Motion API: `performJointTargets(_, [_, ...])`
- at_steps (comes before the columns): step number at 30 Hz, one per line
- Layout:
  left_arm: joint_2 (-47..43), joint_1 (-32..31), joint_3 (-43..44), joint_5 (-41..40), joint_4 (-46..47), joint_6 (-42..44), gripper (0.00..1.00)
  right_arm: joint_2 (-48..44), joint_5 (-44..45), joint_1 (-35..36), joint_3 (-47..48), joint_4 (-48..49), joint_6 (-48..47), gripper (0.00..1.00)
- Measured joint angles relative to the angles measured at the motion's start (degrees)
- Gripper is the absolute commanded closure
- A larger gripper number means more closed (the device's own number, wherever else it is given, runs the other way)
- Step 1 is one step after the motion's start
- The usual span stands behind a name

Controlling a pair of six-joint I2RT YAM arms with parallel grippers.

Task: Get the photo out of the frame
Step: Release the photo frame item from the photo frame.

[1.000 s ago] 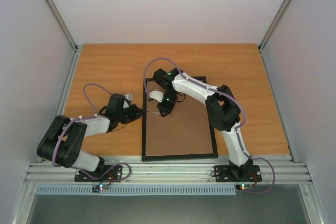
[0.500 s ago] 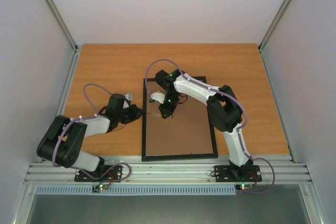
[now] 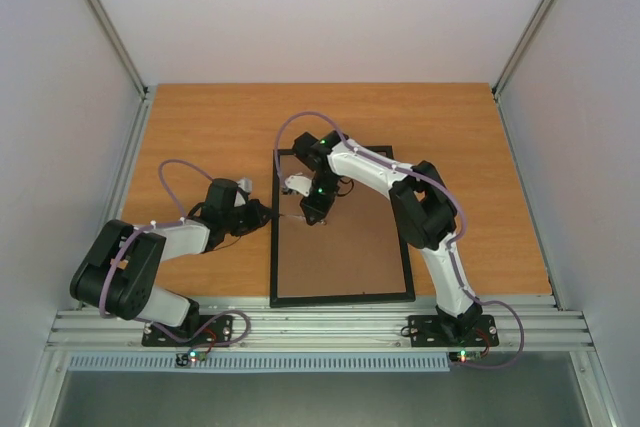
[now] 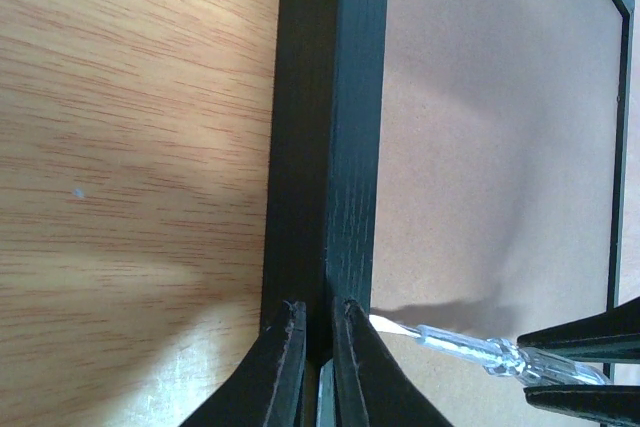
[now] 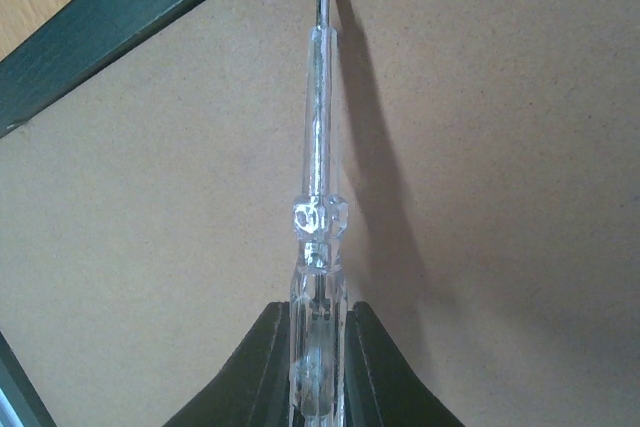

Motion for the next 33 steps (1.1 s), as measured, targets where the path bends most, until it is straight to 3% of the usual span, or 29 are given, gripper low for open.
performJointTargets(19, [0.0, 0.0, 0.0, 0.0, 0.0, -0.2, 0.90, 1.5, 5.6, 3.1, 5.0, -4.2, 2.7, 0.99])
performJointTargets(33, [-0.8, -0.4, 0.0, -0.7, -1.1, 0.0, 0.90, 0.8, 6.2, 3.6, -0.2, -0.4, 2.6, 0.99])
